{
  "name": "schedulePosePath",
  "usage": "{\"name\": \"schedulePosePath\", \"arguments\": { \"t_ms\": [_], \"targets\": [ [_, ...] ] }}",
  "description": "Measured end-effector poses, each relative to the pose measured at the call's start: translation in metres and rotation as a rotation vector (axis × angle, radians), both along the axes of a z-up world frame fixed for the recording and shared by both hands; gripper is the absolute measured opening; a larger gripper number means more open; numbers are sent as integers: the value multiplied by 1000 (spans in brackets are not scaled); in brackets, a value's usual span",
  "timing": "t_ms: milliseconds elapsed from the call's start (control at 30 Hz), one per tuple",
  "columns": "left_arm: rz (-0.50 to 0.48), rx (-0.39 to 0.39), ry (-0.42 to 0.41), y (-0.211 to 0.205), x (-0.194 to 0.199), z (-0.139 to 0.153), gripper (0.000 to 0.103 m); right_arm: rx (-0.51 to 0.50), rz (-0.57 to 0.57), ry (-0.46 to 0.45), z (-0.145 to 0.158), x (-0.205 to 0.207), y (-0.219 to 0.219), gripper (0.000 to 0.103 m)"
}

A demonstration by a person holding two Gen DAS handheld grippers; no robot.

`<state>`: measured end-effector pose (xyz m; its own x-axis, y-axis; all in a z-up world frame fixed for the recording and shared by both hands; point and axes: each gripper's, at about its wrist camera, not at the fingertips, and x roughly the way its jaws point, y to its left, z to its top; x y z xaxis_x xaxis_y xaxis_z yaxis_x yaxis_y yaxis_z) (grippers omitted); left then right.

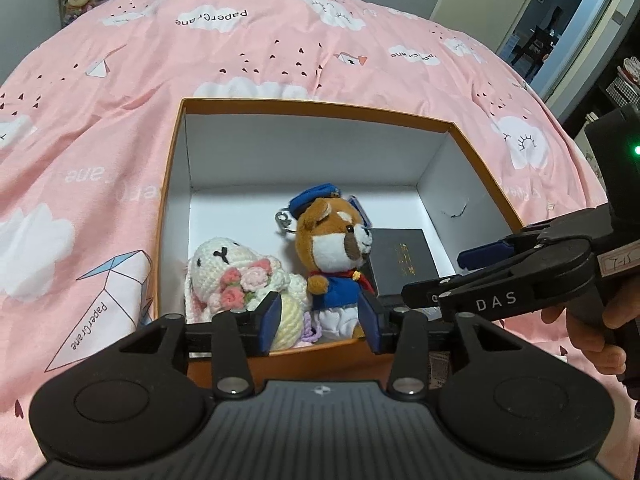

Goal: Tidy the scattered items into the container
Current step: 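Lower the maroon card box into the orange box and open the right tool, then raise both open tools and move them back to the items on the bedspread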

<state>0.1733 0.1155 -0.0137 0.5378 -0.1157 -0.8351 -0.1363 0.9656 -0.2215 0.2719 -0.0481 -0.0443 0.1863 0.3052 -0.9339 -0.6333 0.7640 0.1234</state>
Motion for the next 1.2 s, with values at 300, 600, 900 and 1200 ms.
{"name": "schedulePosePath", "arguments": {
  "t_ms": [300,600,900,1200],
  "targets": [
    [13,19,-15,-2,-7,6,51,0,26,-64,11,-9,0,78],
    [4,52,-56,-11,-16,16,59,41,59,-188,34,-29,-9,82],
    [-17,79,-149,-24,-45,36,64,176,80,-424,66,-72,-36,88],
    [-66,25,-158,-28,-89,28,66,308,36,-511,52,-130,-81,87]
  ]
}}
